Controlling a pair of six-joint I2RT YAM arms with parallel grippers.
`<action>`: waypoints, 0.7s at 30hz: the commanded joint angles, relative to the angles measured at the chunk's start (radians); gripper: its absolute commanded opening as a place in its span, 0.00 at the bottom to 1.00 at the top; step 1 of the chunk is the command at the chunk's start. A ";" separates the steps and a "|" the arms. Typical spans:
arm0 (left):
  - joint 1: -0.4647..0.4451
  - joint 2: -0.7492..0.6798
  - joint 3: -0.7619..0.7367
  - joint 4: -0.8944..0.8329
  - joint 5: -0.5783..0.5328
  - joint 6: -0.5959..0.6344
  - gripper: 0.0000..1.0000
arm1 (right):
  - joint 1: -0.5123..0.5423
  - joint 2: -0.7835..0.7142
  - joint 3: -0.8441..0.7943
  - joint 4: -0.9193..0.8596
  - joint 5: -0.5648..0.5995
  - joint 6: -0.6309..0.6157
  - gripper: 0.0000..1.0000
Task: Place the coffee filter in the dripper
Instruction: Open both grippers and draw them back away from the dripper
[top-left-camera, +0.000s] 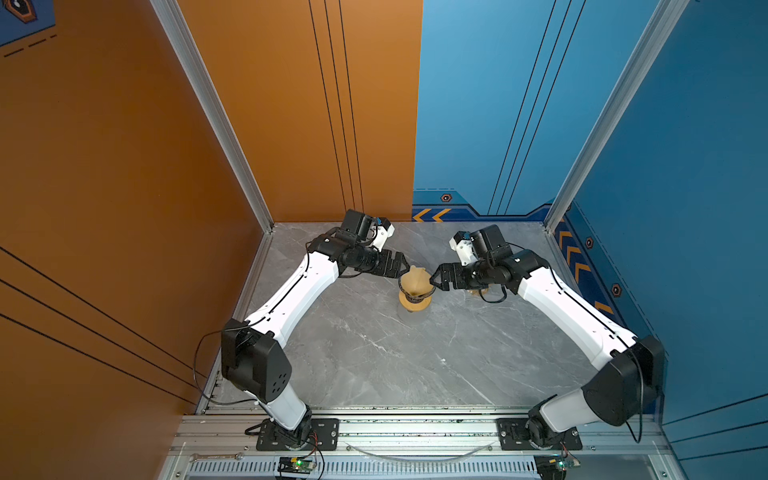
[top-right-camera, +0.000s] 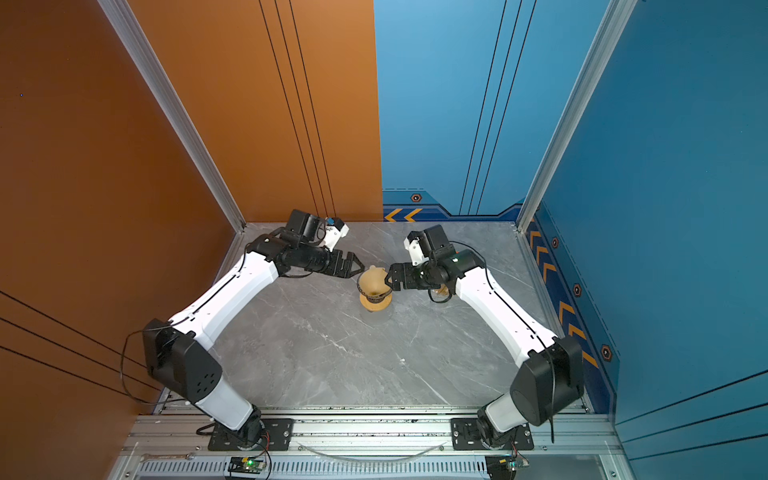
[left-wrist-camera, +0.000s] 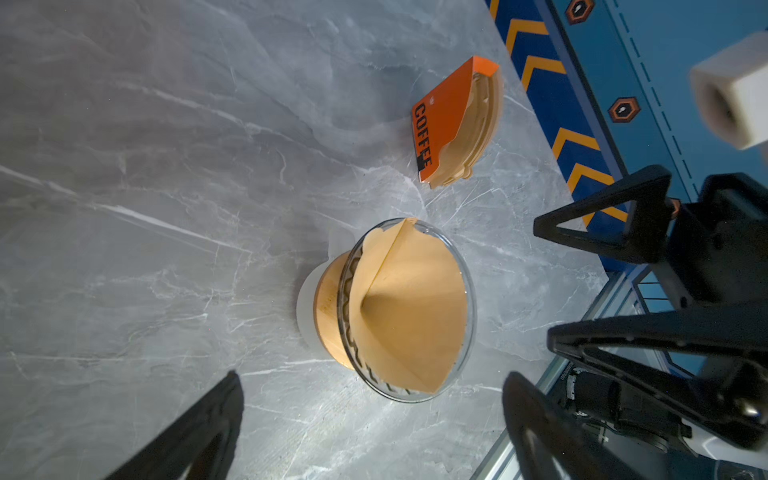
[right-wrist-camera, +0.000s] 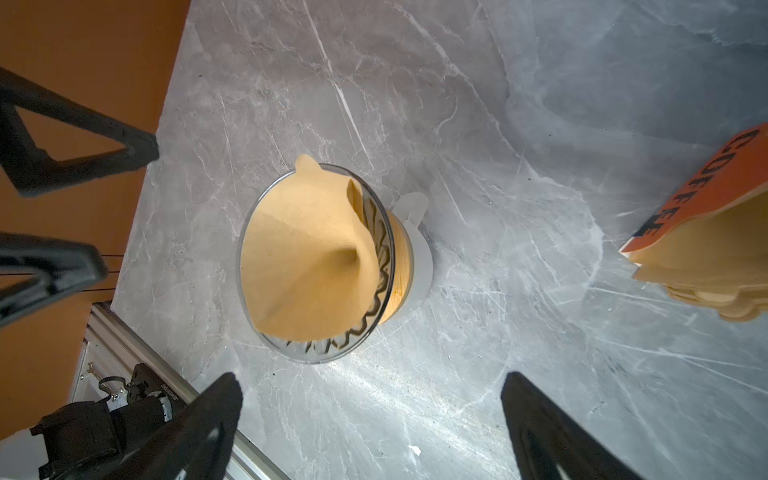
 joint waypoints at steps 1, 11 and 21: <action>-0.008 -0.039 -0.041 0.057 0.001 0.046 0.98 | 0.011 -0.064 -0.075 0.074 0.028 0.002 0.97; 0.001 -0.102 -0.098 0.131 0.028 0.067 0.98 | 0.085 -0.224 -0.228 0.171 0.143 -0.009 0.97; 0.002 -0.213 -0.199 0.268 -0.090 0.045 0.98 | 0.136 -0.307 -0.295 0.189 0.213 -0.028 0.99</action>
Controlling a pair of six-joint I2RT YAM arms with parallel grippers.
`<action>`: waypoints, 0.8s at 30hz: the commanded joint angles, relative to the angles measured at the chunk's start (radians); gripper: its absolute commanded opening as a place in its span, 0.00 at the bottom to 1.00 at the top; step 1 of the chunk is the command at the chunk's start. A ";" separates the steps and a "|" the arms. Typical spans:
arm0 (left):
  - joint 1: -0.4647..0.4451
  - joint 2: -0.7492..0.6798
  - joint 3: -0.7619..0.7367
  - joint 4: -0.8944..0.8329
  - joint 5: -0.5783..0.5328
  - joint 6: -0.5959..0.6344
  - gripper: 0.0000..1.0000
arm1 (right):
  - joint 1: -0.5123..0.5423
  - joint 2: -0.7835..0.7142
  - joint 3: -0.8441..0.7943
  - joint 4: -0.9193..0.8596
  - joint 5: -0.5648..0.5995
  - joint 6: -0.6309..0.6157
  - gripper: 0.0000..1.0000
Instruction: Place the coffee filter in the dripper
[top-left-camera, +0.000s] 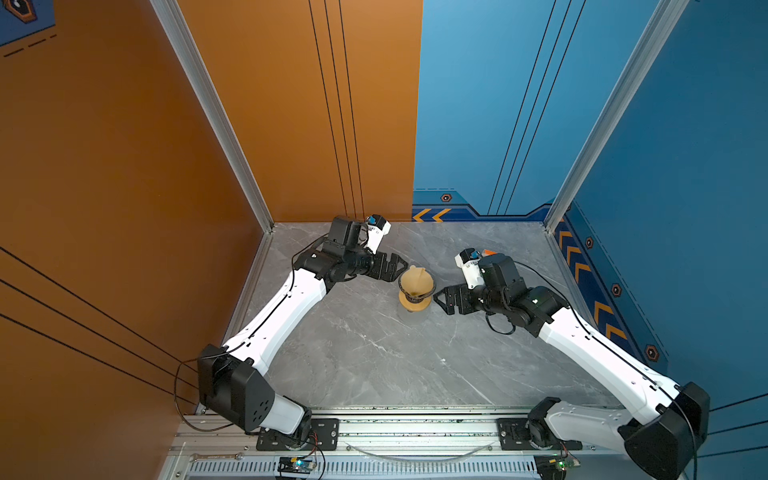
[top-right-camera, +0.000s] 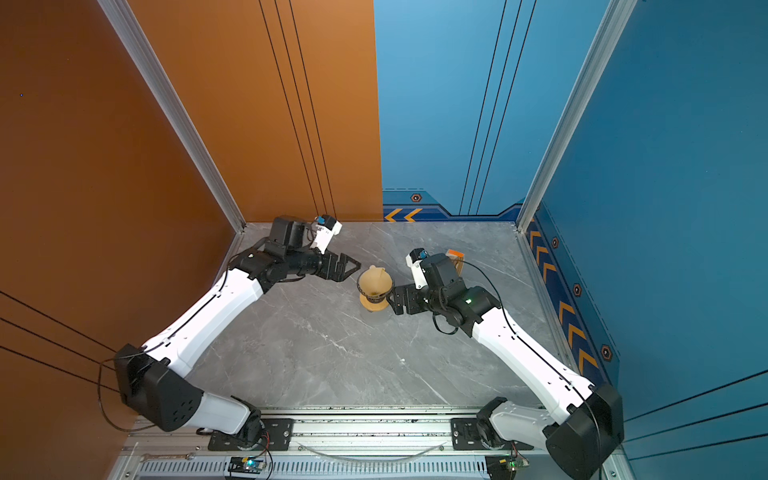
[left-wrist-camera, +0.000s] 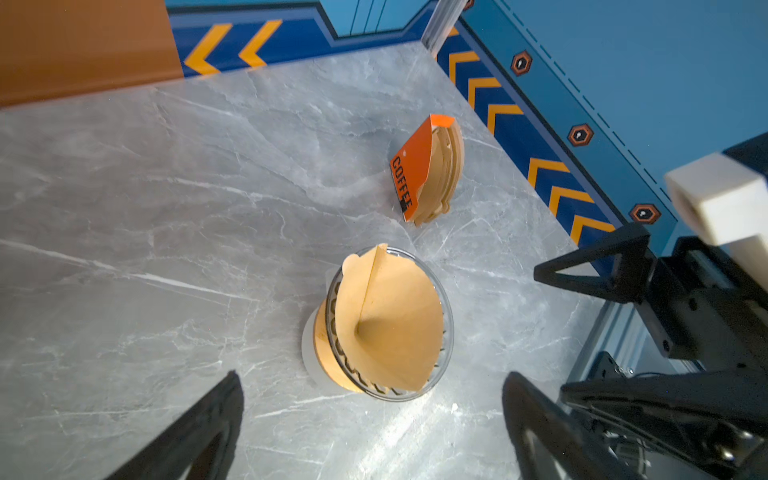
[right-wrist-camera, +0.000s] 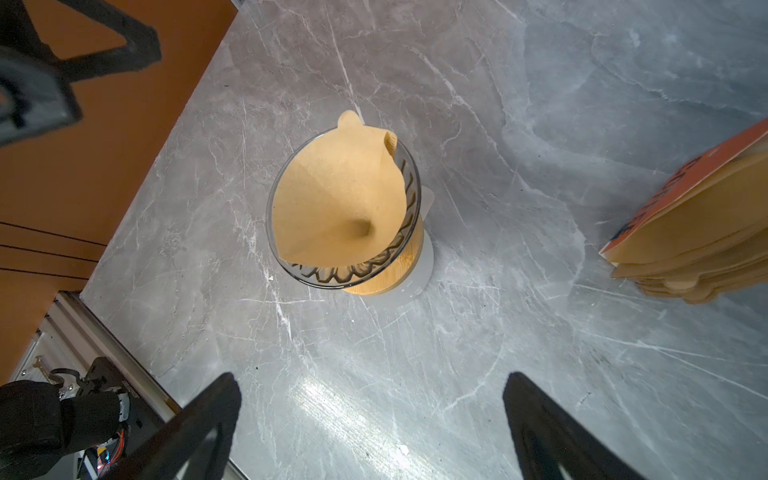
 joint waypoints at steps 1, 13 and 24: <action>0.004 -0.056 -0.046 0.076 -0.100 -0.002 0.98 | 0.009 -0.049 -0.024 0.012 0.071 -0.026 0.99; 0.098 -0.281 -0.410 0.244 -0.382 -0.069 0.98 | -0.006 -0.224 -0.143 0.046 0.273 -0.042 1.00; 0.187 -0.339 -0.660 0.392 -0.618 -0.116 0.98 | -0.065 -0.408 -0.404 0.266 0.348 -0.087 1.00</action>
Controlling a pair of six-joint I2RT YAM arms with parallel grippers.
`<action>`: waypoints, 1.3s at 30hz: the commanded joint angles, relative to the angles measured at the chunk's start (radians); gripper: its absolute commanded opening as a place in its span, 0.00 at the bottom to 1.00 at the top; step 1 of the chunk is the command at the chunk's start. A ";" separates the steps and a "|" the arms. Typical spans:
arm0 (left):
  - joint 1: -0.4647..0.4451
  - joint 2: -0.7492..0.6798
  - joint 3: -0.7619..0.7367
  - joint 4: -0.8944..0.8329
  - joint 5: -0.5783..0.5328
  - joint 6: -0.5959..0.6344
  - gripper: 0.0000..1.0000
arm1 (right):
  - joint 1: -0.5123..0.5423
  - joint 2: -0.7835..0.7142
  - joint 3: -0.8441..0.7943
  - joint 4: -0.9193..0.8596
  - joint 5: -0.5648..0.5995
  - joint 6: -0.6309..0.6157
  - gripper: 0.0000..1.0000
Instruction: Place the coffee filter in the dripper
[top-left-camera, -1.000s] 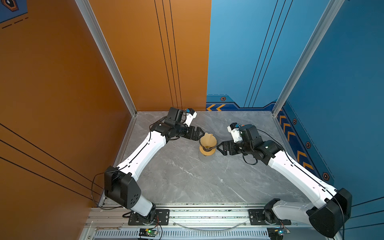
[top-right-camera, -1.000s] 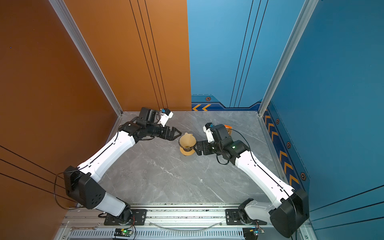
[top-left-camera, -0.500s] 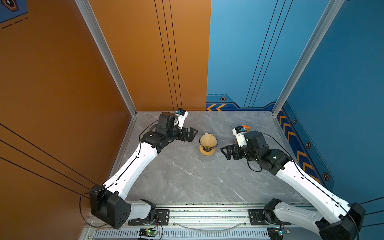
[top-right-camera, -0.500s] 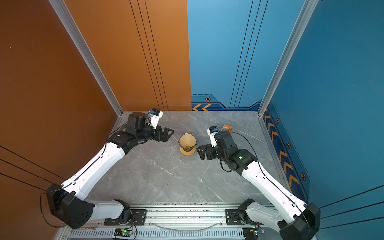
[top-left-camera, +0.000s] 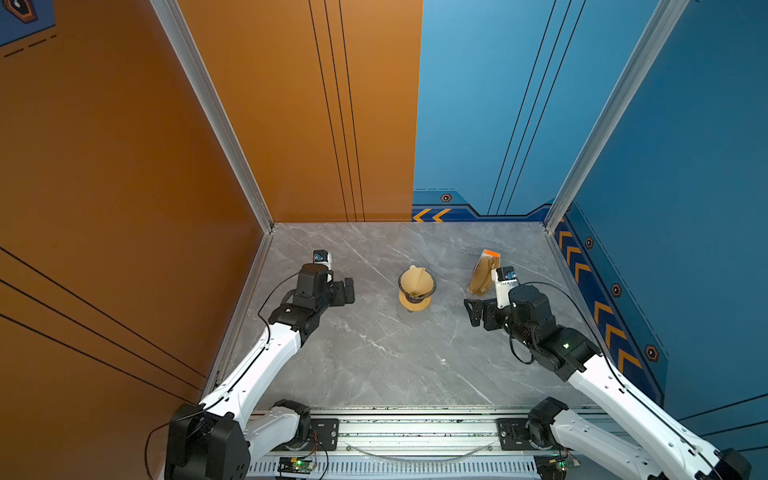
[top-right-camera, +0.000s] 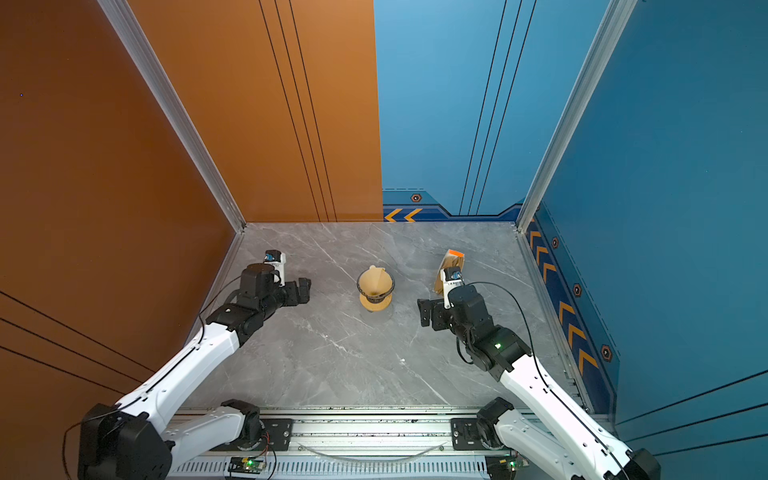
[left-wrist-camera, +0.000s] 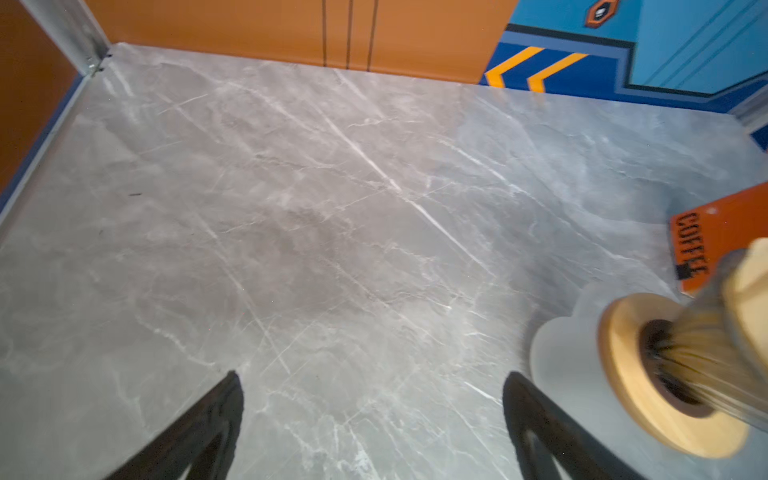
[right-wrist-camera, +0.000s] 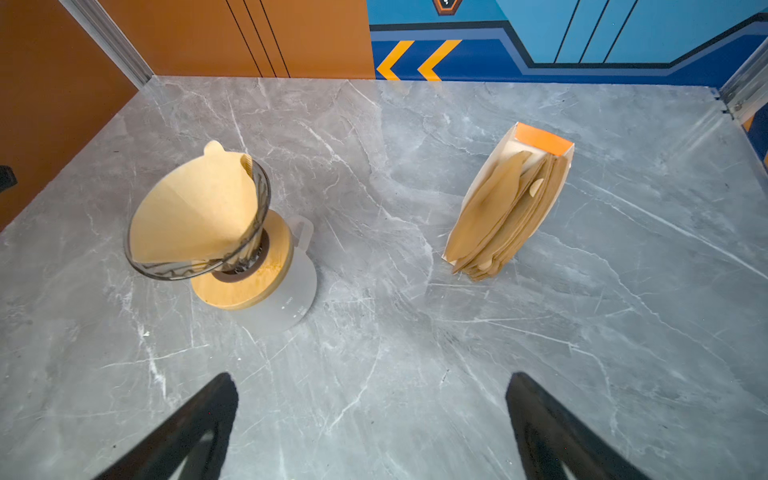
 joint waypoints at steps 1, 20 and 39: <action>0.012 -0.009 -0.047 0.086 -0.123 0.013 0.98 | -0.025 -0.041 -0.049 0.107 0.045 -0.021 1.00; 0.080 0.109 -0.326 0.746 -0.197 0.301 0.98 | -0.181 0.065 -0.146 0.169 0.155 0.010 1.00; 0.114 0.221 -0.331 0.928 -0.120 0.369 0.98 | -0.316 0.155 -0.187 0.426 0.214 -0.090 1.00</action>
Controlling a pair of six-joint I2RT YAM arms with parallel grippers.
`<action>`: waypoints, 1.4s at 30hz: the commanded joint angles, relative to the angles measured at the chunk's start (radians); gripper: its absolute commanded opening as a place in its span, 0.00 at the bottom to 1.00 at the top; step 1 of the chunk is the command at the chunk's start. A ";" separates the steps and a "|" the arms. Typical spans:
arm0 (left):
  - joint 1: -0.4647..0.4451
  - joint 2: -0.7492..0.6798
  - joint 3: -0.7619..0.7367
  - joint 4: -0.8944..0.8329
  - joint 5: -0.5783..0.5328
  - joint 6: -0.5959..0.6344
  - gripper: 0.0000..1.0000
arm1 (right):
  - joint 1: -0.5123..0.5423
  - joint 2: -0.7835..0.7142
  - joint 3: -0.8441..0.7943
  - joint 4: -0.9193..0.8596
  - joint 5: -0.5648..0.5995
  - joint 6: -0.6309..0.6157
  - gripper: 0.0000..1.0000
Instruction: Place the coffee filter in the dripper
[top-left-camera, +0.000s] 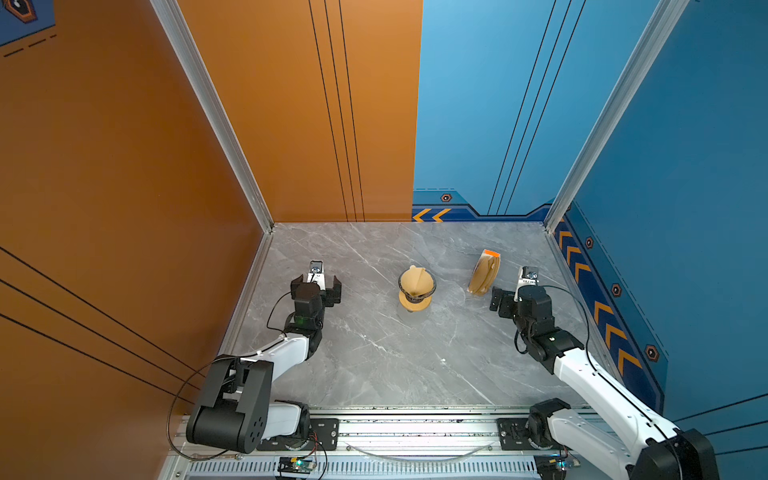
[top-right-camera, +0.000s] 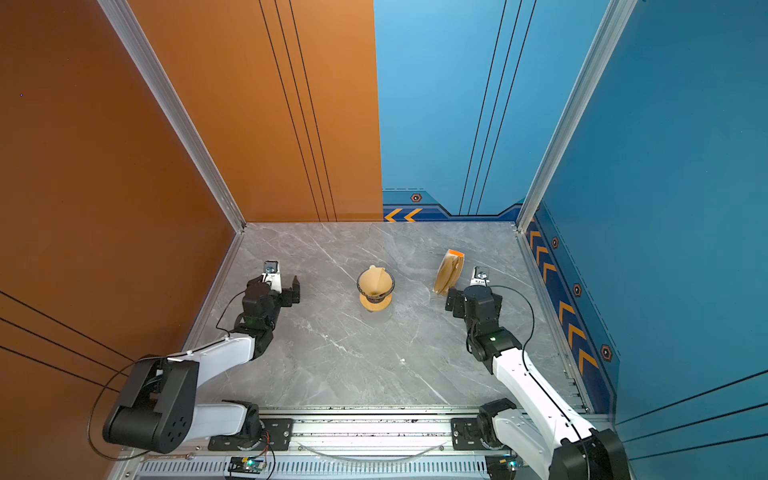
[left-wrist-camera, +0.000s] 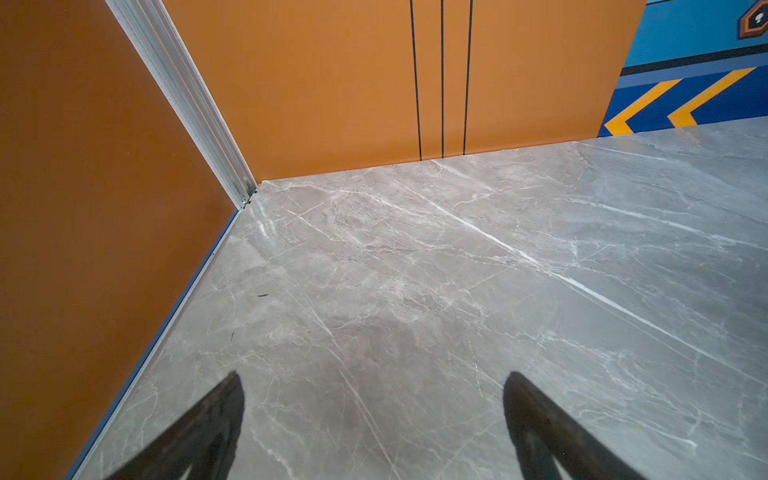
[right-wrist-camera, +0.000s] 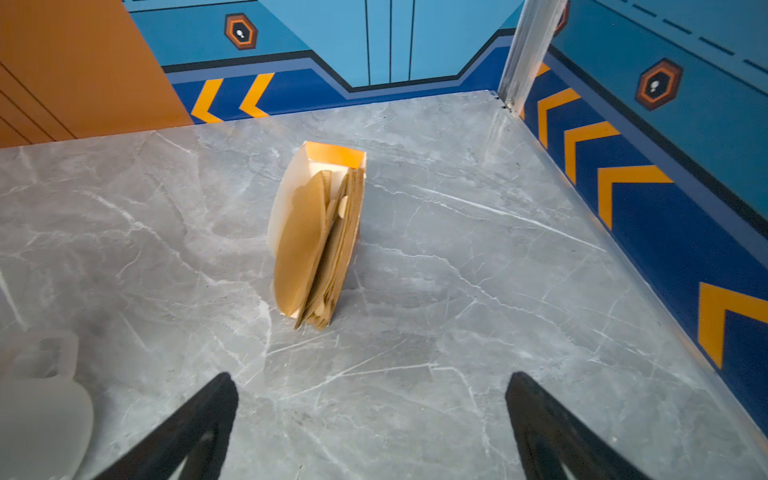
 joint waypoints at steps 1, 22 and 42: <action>0.007 0.001 -0.007 0.039 0.023 0.018 0.98 | -0.037 0.010 -0.008 0.058 0.034 -0.052 1.00; 0.047 0.266 -0.175 0.497 0.107 0.008 0.98 | -0.114 0.076 -0.145 0.268 0.019 -0.063 1.00; 0.106 0.227 -0.060 0.211 0.144 -0.064 0.98 | -0.129 0.390 -0.136 0.644 0.053 -0.164 1.00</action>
